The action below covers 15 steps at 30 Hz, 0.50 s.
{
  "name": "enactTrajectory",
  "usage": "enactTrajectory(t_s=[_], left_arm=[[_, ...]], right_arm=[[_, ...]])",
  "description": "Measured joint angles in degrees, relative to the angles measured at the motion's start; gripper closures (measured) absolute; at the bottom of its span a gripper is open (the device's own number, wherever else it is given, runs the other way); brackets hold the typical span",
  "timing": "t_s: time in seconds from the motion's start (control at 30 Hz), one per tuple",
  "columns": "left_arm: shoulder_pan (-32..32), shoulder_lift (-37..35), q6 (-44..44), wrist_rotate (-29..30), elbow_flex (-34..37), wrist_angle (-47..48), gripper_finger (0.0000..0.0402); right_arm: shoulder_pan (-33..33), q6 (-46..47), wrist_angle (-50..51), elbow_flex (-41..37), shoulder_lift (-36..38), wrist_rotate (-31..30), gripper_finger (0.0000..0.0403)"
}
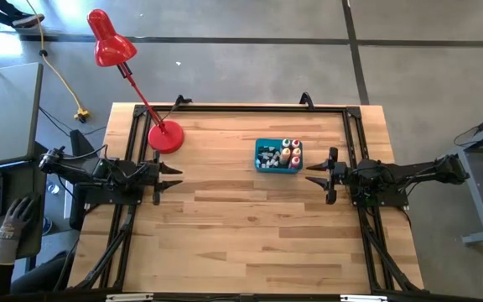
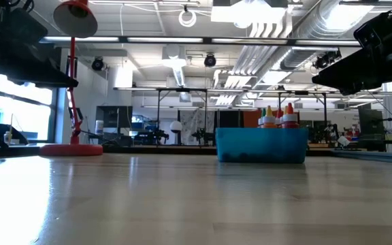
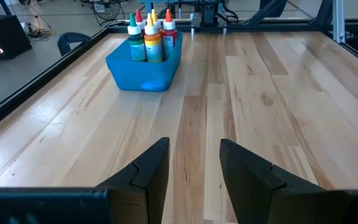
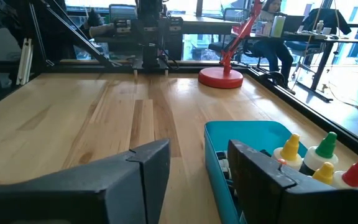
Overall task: Pick & Place food coloring
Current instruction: Return to Home Position
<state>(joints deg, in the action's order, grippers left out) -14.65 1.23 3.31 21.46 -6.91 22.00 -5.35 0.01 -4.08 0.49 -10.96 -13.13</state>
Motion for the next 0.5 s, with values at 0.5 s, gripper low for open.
enactTrajectory(t_s=[0.5], left_arm=[[0.02, 0.00, 0.00, 0.02, 0.02, 0.00, 0.0263]], right_arm=[[-0.02, 0.00, 0.00, 0.00, 0.00, -0.02, 0.0246]])
